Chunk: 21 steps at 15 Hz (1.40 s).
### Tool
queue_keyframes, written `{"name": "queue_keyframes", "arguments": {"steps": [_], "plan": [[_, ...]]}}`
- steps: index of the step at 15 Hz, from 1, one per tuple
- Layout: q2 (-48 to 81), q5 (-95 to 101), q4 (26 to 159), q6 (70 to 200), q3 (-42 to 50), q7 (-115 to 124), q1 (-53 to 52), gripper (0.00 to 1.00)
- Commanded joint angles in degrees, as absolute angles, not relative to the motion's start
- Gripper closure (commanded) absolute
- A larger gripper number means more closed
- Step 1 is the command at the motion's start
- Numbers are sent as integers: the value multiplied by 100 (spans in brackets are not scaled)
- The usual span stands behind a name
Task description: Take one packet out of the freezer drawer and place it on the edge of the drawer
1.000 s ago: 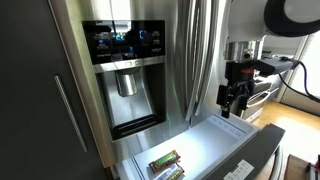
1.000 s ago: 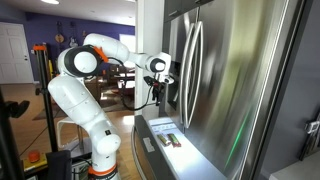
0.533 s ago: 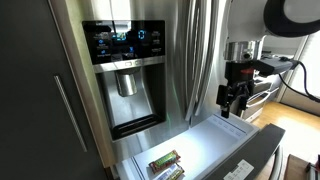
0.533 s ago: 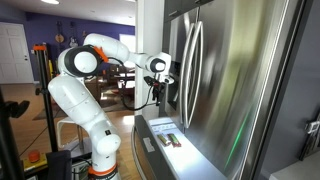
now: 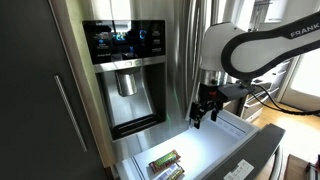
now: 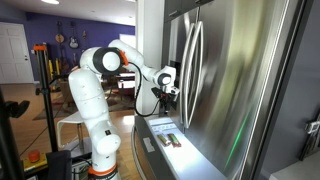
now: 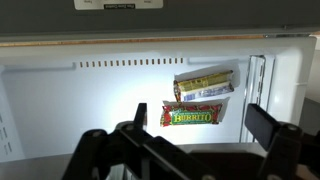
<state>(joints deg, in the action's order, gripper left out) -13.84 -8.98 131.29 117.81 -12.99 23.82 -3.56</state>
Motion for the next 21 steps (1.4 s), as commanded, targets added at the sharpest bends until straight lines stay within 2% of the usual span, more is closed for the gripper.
{"name": "queue_keyframes", "arguments": {"steps": [1, 12, 14, 20, 21], "plan": [[-1321, -869, 13129, 11777, -1210, 2442, -467, 0], [-1145, -775, 13350, 12013, -1396, 2375, -686, 0], [-1176, -688, 13720, 12331, -1448, 2307, -794, 0], [-842, 406, 14838, 14863, -1565, 2490, -794, 0], [-993, 117, 14575, 14252, -1493, 2363, -874, 0]]}}
